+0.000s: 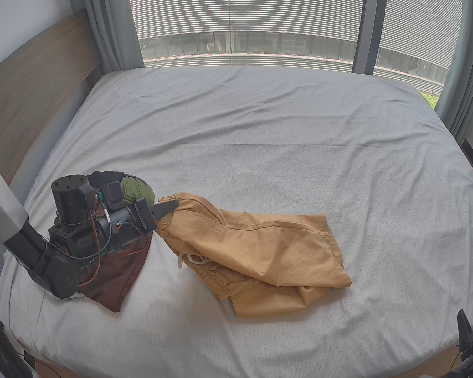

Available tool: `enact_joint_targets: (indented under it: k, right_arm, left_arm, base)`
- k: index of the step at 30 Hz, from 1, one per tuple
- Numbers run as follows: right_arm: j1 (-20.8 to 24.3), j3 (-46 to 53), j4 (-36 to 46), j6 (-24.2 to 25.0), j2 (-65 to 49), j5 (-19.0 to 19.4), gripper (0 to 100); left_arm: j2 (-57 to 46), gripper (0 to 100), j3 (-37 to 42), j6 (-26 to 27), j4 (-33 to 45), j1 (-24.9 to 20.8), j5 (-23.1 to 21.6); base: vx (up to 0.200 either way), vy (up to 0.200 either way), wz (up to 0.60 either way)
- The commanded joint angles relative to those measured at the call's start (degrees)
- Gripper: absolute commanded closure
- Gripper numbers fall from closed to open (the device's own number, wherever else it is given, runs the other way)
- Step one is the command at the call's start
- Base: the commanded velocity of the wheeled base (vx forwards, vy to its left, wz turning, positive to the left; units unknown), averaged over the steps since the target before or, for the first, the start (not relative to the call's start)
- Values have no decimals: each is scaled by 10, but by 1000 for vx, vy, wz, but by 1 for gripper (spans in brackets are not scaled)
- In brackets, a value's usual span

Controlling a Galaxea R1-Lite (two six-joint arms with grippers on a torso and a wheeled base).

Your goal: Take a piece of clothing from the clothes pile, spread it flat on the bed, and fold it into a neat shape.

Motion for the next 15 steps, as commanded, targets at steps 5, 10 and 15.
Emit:
enact_joint_targets:
  k: [5,10,15]
  right_arm:
    - [4,-224,-59,36,138,8,0]
    - [53,-247,-69,68,253,49,0]
    - [122,-249,-124,154,377,75,0]
  left_arm:
    - [28,100,-3,2,-33,-6,12]
    - [24,100,-1,2,-36,-11,12]
    - [23,100,0,-3,-55,-10,12]
  base:
    - [0,0,0]
    - [0,0,0]
    - [0,0,0]
